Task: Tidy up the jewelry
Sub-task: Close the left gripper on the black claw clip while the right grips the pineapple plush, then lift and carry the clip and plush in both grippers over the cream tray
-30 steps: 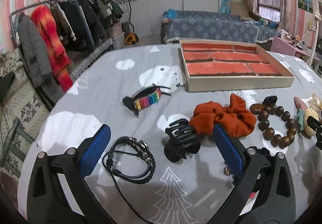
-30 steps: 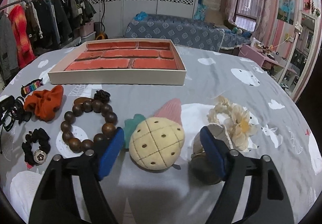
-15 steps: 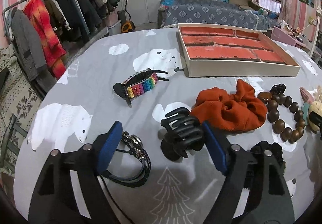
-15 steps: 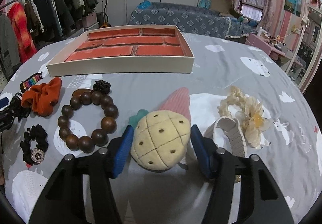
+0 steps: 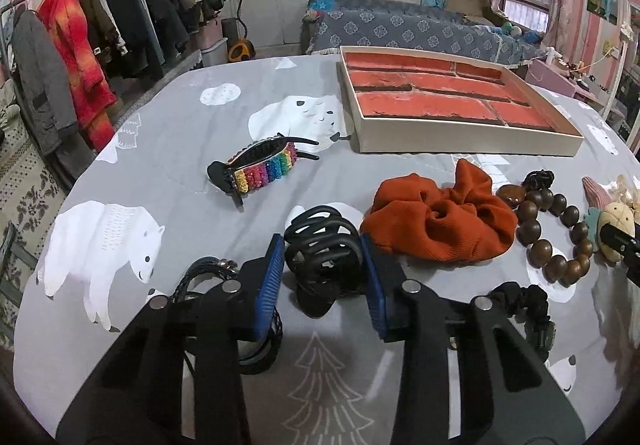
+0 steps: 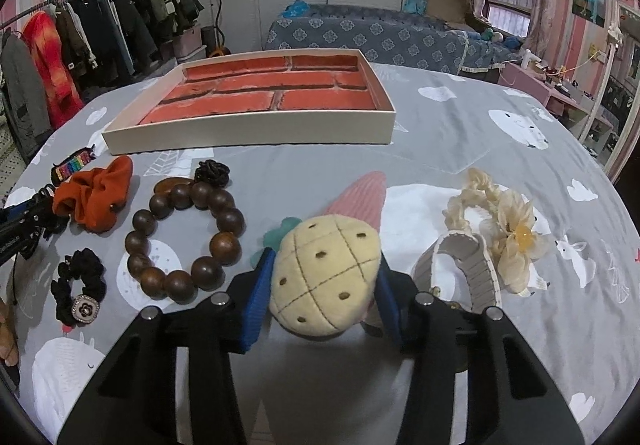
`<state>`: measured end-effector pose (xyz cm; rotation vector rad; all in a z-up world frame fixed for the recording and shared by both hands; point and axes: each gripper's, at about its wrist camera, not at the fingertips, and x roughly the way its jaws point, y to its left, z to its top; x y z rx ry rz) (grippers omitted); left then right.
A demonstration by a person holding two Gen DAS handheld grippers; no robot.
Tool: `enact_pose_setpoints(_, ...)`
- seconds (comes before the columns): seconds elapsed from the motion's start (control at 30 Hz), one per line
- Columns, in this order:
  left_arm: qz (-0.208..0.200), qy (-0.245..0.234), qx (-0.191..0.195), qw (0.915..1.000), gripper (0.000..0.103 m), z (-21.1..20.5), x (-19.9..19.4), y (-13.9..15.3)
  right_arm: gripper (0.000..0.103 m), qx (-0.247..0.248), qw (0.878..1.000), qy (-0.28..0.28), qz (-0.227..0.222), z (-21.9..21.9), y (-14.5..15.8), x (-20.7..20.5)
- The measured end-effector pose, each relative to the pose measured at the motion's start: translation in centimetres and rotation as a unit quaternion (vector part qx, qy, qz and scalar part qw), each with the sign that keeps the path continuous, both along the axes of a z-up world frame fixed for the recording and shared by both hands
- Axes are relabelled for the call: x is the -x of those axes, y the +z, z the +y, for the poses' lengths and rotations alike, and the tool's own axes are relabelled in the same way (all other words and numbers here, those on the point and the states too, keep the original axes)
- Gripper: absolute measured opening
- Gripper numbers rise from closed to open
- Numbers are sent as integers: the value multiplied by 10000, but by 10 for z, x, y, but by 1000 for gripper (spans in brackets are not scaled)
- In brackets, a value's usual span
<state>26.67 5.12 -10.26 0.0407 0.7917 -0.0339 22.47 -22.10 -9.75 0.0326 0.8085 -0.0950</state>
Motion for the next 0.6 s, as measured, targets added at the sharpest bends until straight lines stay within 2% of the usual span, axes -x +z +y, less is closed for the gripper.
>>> enact_pose_setpoints(0.17, -113, 123, -24, 9999, 36, 3, 3, 4, 46, 110, 9995, 9, -282, 2, 8, 8)
enact_pose_setpoints(0.3, -346, 241, -11, 9991, 36, 6, 13, 15, 46, 265, 9970, 19, -733, 4, 22, 21)
enact_pose_setpoints(0.47, -642, 223, 7, 9977, 36, 2, 27, 40, 46, 178, 9935, 93, -1117, -1, 50, 28)
enact_pose_setpoints(0.6, -996, 103, 37, 9950, 36, -9, 27, 73, 46, 155, 9899, 141, -1402, -5, 74, 20)
